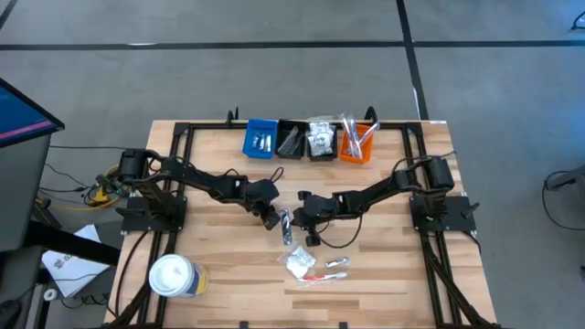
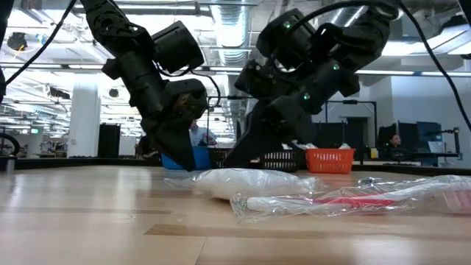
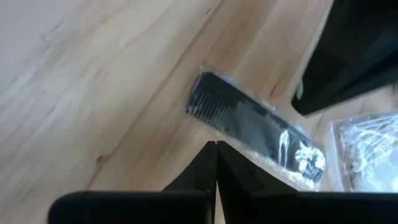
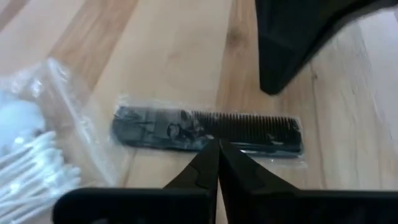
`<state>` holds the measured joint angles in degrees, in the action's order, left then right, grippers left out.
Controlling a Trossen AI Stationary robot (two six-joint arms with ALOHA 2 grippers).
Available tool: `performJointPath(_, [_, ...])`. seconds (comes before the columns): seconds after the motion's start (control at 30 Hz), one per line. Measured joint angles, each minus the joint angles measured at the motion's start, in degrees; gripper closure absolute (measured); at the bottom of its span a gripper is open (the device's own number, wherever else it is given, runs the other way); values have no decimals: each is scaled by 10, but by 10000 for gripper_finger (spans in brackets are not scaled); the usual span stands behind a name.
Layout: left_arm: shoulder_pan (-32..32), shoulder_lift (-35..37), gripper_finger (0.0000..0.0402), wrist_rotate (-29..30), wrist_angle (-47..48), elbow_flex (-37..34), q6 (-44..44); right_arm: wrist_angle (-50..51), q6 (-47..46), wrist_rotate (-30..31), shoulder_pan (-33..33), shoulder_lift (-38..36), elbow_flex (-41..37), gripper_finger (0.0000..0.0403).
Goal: Pick & Place Travel size toiletries
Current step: Put the black comb into the left black bin
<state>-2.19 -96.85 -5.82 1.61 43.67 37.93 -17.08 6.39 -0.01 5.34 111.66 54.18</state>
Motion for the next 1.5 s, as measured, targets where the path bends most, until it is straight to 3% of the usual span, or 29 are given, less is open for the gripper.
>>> performJointPath(0.3, [2,2,401,2,10,0,3,19,-4,0,0,40,34,401])
performJointPath(0.7, [2,16,401,3,20,-1,10,53,-19,1,-5,32,37,402])
performJointPath(1.07, [54,141,401,164,26,-1,-8,-6,-3,6,15,31,36,403])
performJointPath(1.5, [75,161,401,198,26,-1,-17,-26,-4,7,8,40,37,403])
